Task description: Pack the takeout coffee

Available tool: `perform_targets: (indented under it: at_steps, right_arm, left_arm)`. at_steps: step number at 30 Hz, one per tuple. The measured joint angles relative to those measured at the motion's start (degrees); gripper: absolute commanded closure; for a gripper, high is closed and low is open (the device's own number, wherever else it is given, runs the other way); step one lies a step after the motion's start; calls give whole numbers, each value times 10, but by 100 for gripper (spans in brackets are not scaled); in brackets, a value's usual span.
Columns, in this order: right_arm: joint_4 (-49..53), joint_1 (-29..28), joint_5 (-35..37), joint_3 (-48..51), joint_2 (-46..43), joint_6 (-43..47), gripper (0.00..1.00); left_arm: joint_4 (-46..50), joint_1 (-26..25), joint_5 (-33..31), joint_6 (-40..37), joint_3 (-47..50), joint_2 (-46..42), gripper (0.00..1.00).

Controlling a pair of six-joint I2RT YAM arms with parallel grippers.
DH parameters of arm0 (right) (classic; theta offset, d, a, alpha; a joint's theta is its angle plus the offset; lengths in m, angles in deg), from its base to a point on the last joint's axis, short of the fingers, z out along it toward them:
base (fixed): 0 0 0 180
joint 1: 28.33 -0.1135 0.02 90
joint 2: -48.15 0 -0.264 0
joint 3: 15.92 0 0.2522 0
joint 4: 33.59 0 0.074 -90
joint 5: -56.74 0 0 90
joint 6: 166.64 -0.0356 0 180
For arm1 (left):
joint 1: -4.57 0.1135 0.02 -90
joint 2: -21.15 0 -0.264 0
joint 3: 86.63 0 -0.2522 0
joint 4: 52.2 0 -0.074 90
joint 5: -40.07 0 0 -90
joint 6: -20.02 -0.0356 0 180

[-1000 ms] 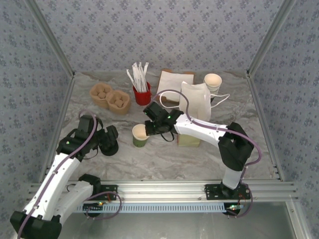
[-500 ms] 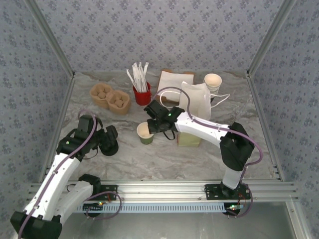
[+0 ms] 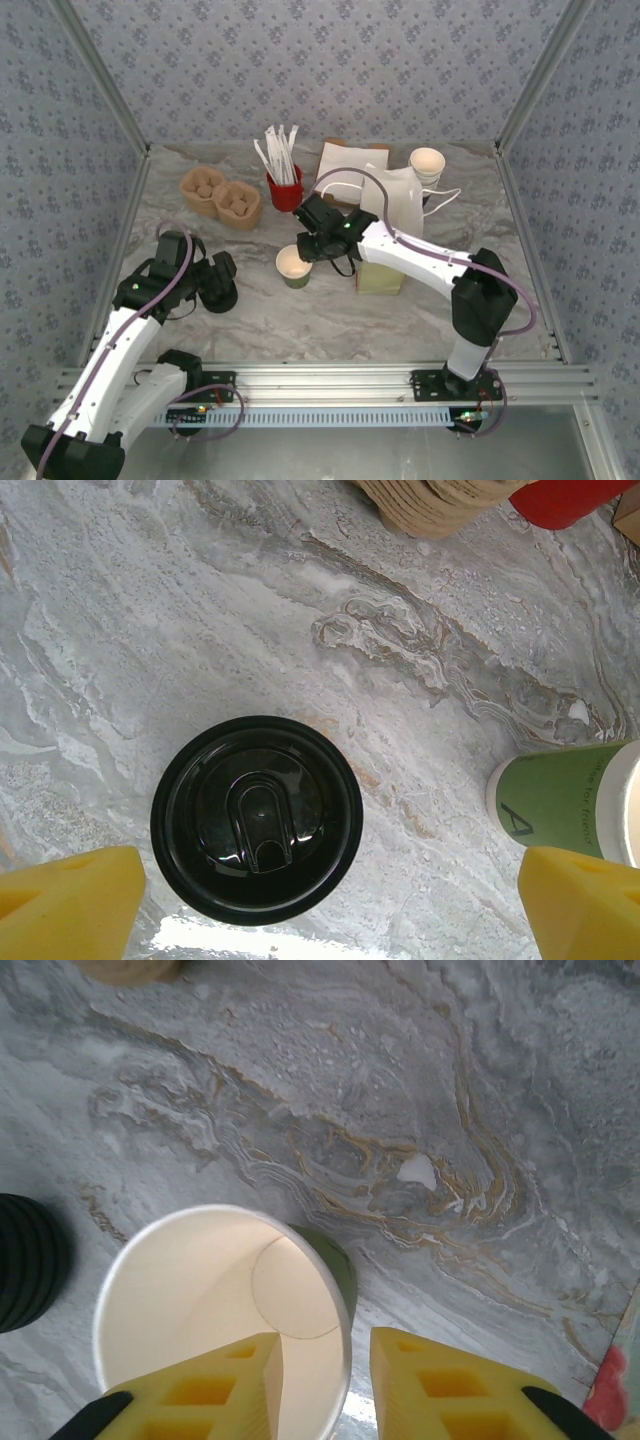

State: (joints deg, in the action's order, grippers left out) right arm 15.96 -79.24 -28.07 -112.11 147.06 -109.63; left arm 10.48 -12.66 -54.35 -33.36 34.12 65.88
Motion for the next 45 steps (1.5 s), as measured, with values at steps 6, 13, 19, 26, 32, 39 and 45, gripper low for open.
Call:
perform_targets:
  at_steps: [6,13,19,26,32,39,45]
  right_arm:
    - [21,17,3,-4,-23,0,64]
    - [44,42,19,10,-42,1,64]
    - [63,61,36,30,-69,9,64]
    - [65,68,38,43,-82,11,64]
    - [65,68,37,43,-82,11,64]
    - [69,63,27,27,-82,11,64]
    - [76,48,10,-7,-87,11,64]
  left_arm:
    - [5,1,-12,4,0,0,1]
    - [5,13,-16,14,18,3,4]
    - [-12,35,-16,33,57,10,14]
    - [-47,45,-13,45,98,27,19]
    - [-73,50,-9,49,115,35,31]
    - [-96,67,-7,48,130,43,38]
    - [-108,68,-7,44,131,51,44]
